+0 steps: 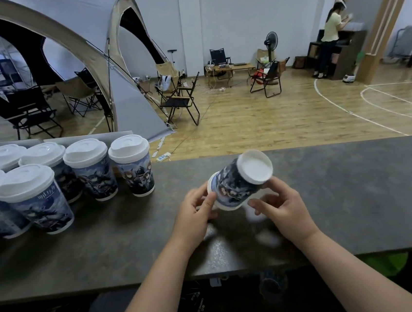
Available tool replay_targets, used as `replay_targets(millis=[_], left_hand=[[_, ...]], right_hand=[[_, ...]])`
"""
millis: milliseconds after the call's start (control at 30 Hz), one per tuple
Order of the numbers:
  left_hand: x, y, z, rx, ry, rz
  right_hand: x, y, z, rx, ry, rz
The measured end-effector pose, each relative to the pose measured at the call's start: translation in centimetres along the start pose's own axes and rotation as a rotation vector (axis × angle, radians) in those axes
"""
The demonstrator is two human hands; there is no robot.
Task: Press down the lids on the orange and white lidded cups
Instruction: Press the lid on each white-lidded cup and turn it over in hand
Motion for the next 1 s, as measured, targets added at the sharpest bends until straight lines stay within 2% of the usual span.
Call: replay_targets(millis=[367,600,800,1000], left_hand=[[0.5,-0.1,-0.2,-0.011,0.077,0.142],[1.1,-0.5,-0.3,-0.094,0.032,-0.062],[0.9,-0.9,-0.7,0.057,0.074,-0.069],[0.6,-1.8,-0.4,0.163,0.004,-0.021]], right_hand=[[0.1,-0.8,0.4,-0.057,-0.004,-0.176],[1.1,0.9,-0.3,-0.024,0.091,-0.193],[1.4,0.8,-0.7,0.038,0.121,-0.173],[1.3,0.4,-0.2,0.047,0.072,-0.208]])
Point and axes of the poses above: each hand's wrist, its own z-axis towards the middle knuckle, its own x-axis out of the palm, y = z × x, the point moved 5 cm from there along z, towards the middle knuckle, and after that the axes turned 13 degrees about x, right-handed, at the moved point
